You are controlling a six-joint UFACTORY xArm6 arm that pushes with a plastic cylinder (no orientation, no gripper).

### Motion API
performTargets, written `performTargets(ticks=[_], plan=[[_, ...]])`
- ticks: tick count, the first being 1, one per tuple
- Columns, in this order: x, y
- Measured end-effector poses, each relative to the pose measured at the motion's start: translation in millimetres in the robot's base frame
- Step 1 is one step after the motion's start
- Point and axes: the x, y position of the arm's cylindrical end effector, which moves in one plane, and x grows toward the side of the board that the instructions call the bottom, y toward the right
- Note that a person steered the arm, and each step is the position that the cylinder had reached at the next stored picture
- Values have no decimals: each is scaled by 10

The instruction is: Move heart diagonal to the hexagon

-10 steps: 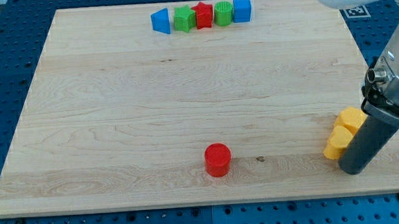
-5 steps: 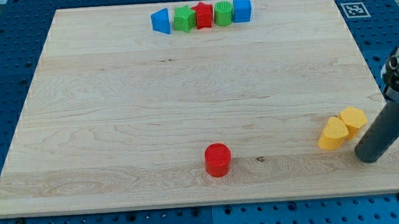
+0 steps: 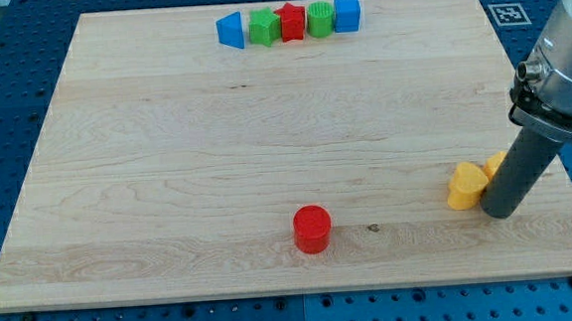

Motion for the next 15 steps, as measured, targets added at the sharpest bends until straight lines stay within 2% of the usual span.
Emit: performTargets(ticks=[5, 7, 10, 12, 13, 15], plan=[[-112, -576], [125, -186], [-260, -568], [3, -128], [4, 98], [-319, -185]])
